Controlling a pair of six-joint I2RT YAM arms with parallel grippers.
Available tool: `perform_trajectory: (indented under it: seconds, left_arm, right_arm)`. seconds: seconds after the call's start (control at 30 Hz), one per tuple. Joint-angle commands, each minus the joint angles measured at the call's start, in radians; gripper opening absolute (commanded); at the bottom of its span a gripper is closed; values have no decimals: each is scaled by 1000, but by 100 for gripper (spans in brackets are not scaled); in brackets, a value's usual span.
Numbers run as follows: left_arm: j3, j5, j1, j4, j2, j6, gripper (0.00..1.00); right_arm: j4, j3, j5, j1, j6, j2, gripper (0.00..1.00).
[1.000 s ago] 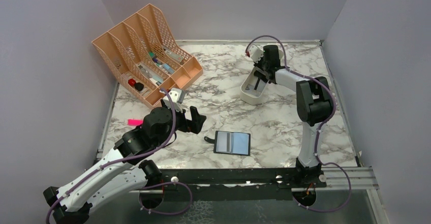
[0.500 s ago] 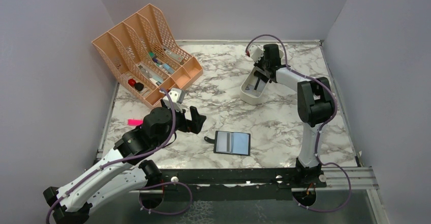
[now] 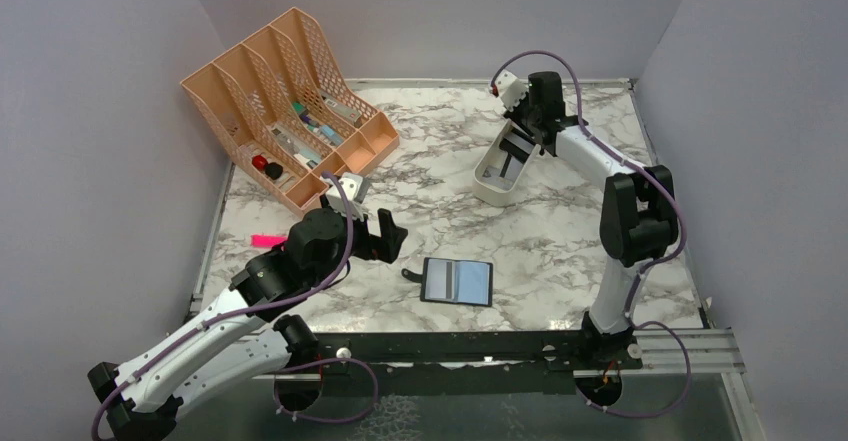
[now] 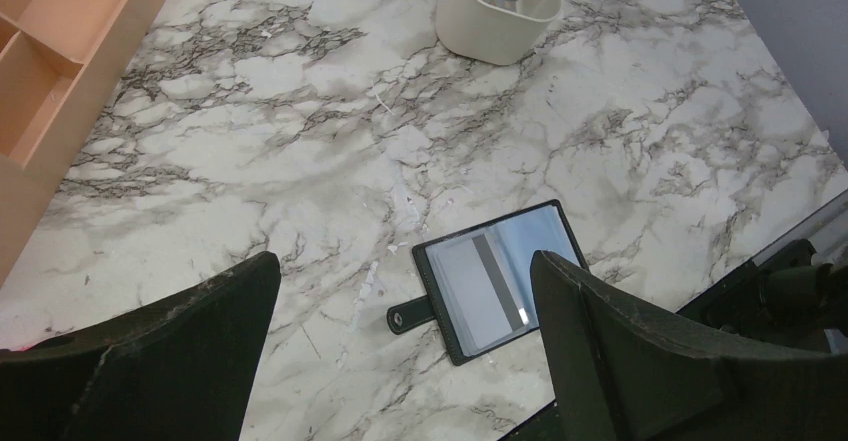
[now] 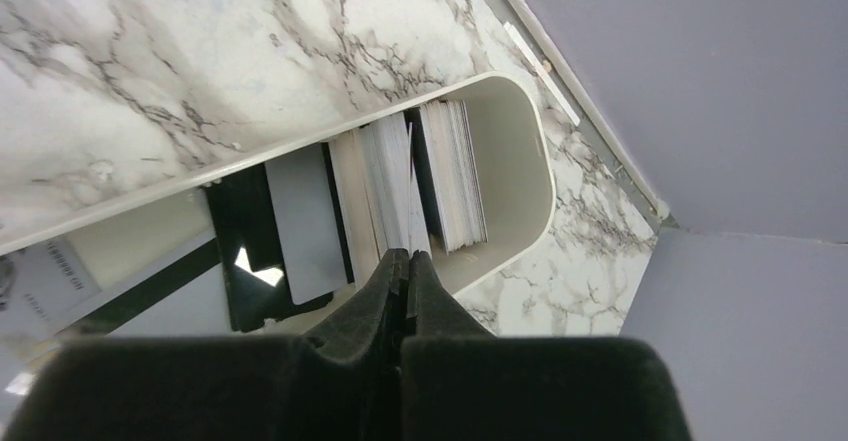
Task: Put the credit cards into the card holder
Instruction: Pick up the credit card from the storage box.
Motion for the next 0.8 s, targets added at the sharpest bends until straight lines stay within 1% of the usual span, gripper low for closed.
perform_trajectory:
  seconds: [0.0,0.17,0.27,0.43,0.57,0.63,0.7,0.77]
  left_arm:
    - [-11,-29,4,7,4,-8,99]
    - [-24,-23,3,8,3,-33,99]
    - [-33,5,4,14,1,-72,96]
    - [-28,92,4,67,-1,-189,87]
    - [-34,145,3,184,-3,-294,77]
    - [-51,190,4,266,3,-335,73]
    - [-65,247,4,359,17,-366,69]
    - [-50,290,4,412,49,-369,65]
  right_arm:
    - [-101,35,-117,14,110,-104,1]
    - [-210,73,-254,20,321,-201,1]
    - [-203,31,-378,23,491,-290,1]
    - [-85,-135,-596,30,805,-462,1]
    - [-47,-254,-726,31,1023,-569,1]
    - [27,-349,-810,32,1133,-631,1]
    - [142,-480,-880,32,1278,-711,1]
    - [261,-584,-928,32,1401,-768,1]
